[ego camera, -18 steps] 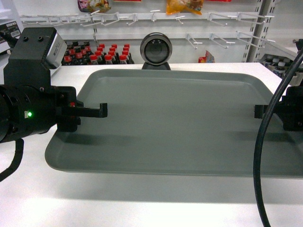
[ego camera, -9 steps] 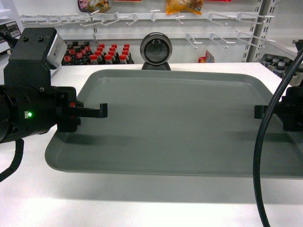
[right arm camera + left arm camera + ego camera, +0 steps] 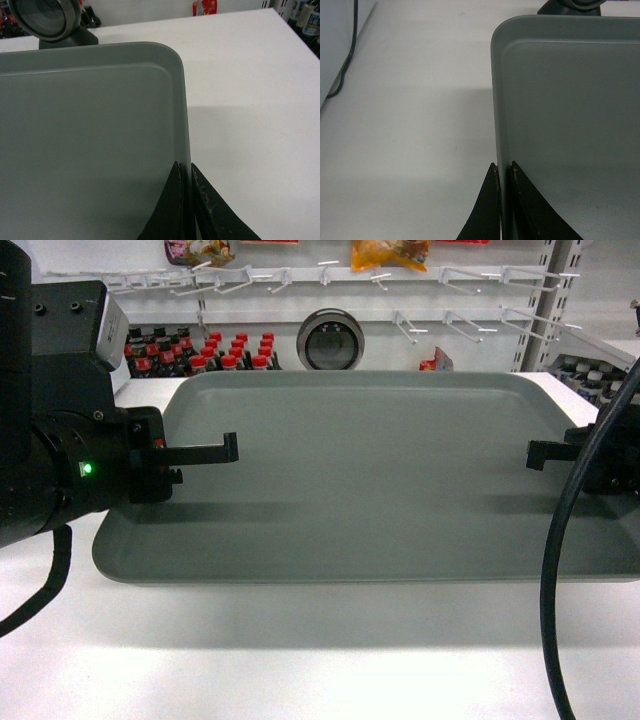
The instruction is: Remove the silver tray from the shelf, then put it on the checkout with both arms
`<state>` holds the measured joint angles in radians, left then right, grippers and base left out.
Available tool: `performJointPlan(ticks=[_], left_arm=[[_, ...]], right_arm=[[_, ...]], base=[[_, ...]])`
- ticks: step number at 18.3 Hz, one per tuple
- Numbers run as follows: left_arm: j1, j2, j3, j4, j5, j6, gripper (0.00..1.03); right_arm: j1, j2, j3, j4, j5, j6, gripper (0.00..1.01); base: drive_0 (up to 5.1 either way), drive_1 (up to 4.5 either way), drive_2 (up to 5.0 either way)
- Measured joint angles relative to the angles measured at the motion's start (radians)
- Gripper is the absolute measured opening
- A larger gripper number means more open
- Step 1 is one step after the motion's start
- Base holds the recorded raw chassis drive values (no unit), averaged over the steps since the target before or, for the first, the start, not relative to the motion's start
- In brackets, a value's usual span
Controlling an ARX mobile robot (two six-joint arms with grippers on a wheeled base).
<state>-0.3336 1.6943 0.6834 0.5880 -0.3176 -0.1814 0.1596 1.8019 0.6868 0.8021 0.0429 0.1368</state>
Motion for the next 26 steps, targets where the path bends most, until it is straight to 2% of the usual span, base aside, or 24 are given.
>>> performJointPlan(ticks=[2,6,10,12,22,25,26], left_arm=[[-0.005,0.049,0.026,-0.001,0.002,-0.003,0.03],[-0.011,0.154,0.090,0.006,0.003,-0.002,0.03],[-0.006,0.220,0.143,0.003,-0.004,0.006,0.03],[0.004,0.235,0.165,-0.019,-0.009,0.005,0.03],[0.019,0.270,0.179,-0.032,-0.022,0.047,0.03],[0.023,0.270,0.179,-0.034,-0.015,0.051,0.03],[0.023,0.270,0.179,-0.039,-0.014,0.060,0.10]], right_arm=[[-0.015,0.030,0.039,-0.056,-0.019,-0.003,0.03],[-0.043,0.122,0.137,-0.118,-0.021,-0.037,0.03],[-0.047,0.193,0.219,-0.156,-0.027,-0.040,0.03],[-0.039,0.233,0.254,-0.167,-0.027,-0.059,0.03],[0.000,0.272,0.302,-0.277,0.011,-0.023,0.03],[0.004,0.274,0.305,-0.275,0.016,-0.022,0.03],[0.004,0.274,0.305,-0.270,0.016,-0.022,0.03]], base=[[0.0,0.00,0.0],[0.0,0.00,0.0],[0.0,0.00,0.0],[0.0,0.00,0.0],[0.0,0.00,0.0],[0.0,0.00,0.0],[0.0,0.00,0.0]])
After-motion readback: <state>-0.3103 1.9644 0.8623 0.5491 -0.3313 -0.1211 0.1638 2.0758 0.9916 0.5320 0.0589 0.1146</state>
